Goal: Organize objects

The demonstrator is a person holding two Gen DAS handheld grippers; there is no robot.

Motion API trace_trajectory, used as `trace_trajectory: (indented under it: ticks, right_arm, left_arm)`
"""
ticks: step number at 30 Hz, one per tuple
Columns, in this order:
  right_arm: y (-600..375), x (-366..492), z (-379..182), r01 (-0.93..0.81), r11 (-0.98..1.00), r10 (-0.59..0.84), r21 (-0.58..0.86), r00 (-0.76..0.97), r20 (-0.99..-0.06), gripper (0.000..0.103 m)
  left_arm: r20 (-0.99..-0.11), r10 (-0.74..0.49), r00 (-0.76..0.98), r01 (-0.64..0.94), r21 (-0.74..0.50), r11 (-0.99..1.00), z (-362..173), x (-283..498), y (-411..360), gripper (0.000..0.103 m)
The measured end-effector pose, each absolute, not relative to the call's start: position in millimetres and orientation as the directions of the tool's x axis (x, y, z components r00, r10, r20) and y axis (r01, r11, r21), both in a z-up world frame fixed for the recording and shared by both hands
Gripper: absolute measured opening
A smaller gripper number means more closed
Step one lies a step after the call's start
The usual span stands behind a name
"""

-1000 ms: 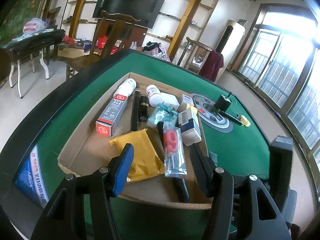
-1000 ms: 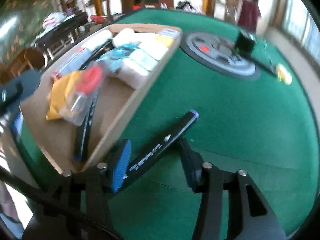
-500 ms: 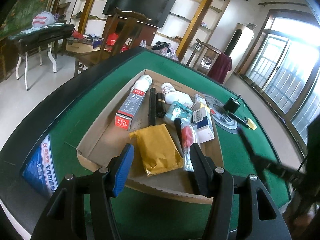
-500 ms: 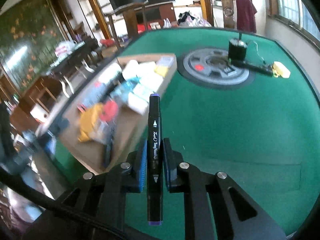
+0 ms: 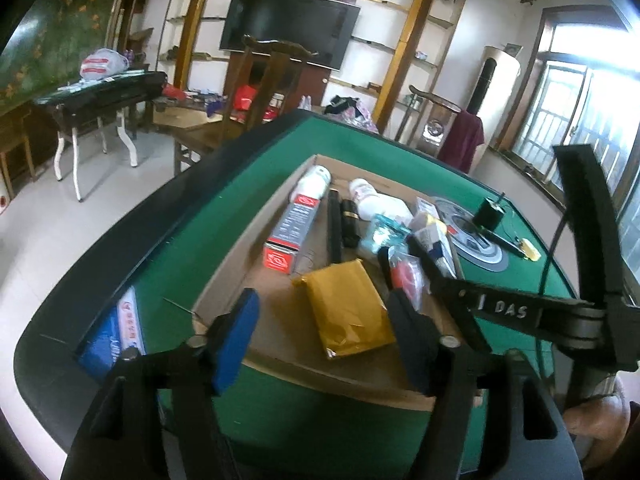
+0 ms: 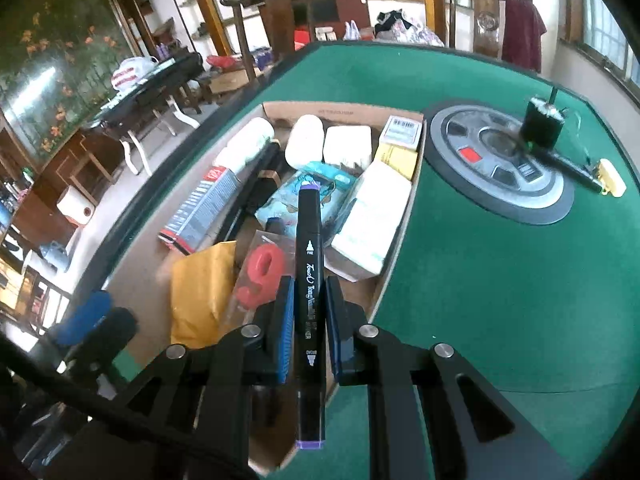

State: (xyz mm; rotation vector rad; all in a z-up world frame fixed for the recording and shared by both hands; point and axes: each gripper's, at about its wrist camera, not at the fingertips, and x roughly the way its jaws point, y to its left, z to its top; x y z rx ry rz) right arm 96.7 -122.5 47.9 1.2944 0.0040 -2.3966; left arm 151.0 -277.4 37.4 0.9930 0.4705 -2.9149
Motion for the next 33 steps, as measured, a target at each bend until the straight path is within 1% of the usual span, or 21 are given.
trace_trajectory:
  ticks: [5,9,10,11,13,14,16,17,18,20,21,22,23,24,25,26,27,29,33]
  right_arm:
    - [-133.1,93.1,33.5,0.370,-0.903,-0.375,0.217,-0.434,-0.819,0.013]
    - [-136.2,91.5,33.1,0.386,-0.896,-0.389,0.221,-0.437,-0.811,0.014]
    - [-132.9,91.1,32.8,0.372,-0.904,-0.373,0.210,-0.447,-0.813,0.016]
    - [-129.4,91.3,32.9,0.363,-0.909,-0.365,0.205,-0.456,-0.812,0.022]
    - [-116.8,91.5,35.9,0.329,-0.922,-0.348,0.203,-0.479,-0.806,0.023]
    - [-111.8,92.4,37.7,0.317,-0.924,-0.351,0.213,-0.486,-0.801,0.024]
    - [-98.2,96.2,45.4,0.300,-0.922,-0.370,0.243,-0.505,-0.779,0.029]
    - [-93.8,98.6,48.7,0.297,-0.923,-0.372,0.246,-0.519,-0.769,0.032]
    - [-90.5,101.5,52.5,0.297,-0.922,-0.375,0.247,-0.534,-0.758,0.042]
    - [-83.3,112.6,62.9,0.283,-0.937,-0.339,0.205,-0.595,-0.729,0.051]
    - [-80.8,119.0,68.3,0.283,-0.941,-0.329,0.187,-0.626,-0.707,0.052]
    - [-76.8,129.5,75.3,0.282,-0.945,-0.317,0.164,-0.672,-0.669,0.053]
    - [-74.4,137.1,80.2,0.278,-0.950,-0.302,0.142,-0.708,-0.639,0.059]
    - [-73.4,145.3,85.6,0.268,-0.957,-0.279,0.112,-0.746,-0.604,0.072]
    - [-72.5,158.9,92.0,0.247,-0.967,-0.243,0.068,-0.799,-0.550,0.080]
    - [-71.1,165.6,95.1,0.236,-0.971,-0.225,0.047,-0.823,-0.522,0.087]
    - [-70.3,172.5,98.5,0.221,-0.975,-0.205,0.025,-0.847,-0.490,0.087]
    - [-68.9,182.0,101.4,0.211,-0.978,-0.186,-0.003,-0.868,-0.461,0.087]
    - [-62.3,182.4,96.3,0.195,-0.980,-0.152,-0.042,-0.864,-0.480,0.087]
  left_arm:
    - [-0.606,0.058,-0.793,0.145,-0.280,-0.949,34.5,148.8,-283.2,0.063]
    - [-0.614,0.053,-0.787,0.148,-0.272,-0.951,33.8,149.4,-281.1,0.063]
    - [-0.614,0.047,-0.788,0.149,-0.264,-0.953,34.8,150.0,-279.7,0.065]
    - [-0.612,0.037,-0.790,0.151,-0.252,-0.956,36.1,150.4,-277.6,0.067]
    - [-0.603,0.009,-0.798,0.159,-0.225,-0.961,38.8,151.8,-273.2,0.074]
    - [-0.595,-0.010,-0.803,0.167,-0.209,-0.963,40.5,153.3,-271.2,0.074]
    - [-0.576,-0.081,-0.813,0.208,-0.158,-0.965,45.2,156.7,-265.5,0.075]
    - [-0.563,-0.141,-0.814,0.244,-0.112,-0.963,48.6,158.2,-261.3,0.076]
    - [-0.548,-0.184,-0.816,0.268,-0.076,-0.960,51.5,159.7,-258.9,0.079]
    - [-0.489,-0.278,-0.827,0.318,0.002,-0.948,60.9,165.1,-248.8,0.089]
    - [-0.462,-0.312,-0.830,0.339,0.026,-0.941,64.3,167.4,-244.8,0.099]
    - [-0.427,-0.350,-0.834,0.364,0.050,-0.930,69.0,171.3,-239.2,0.102]
    - [-0.397,-0.392,-0.830,0.396,0.077,-0.915,72.7,175.5,-233.2,0.102]
    - [-0.386,-0.424,-0.819,0.423,0.093,-0.901,74.1,176.8,-230.6,0.102]
    - [-0.387,-0.439,-0.811,0.434,0.105,-0.895,75.8,174.8,-227.0,0.102]
    - [-0.413,-0.415,-0.811,0.409,0.107,-0.906,75.7,170.7,-223.4,0.102]
    - [-0.442,-0.381,-0.812,0.379,0.097,-0.920,74.5,167.5,-221.1,0.102]
    - [-0.494,-0.332,-0.804,0.344,0.069,-0.936,70.9,162.9,-216.4,0.102]
    - [-0.495,-0.358,-0.792,0.354,0.107,-0.929,70.5,162.9,-201.3,0.102]
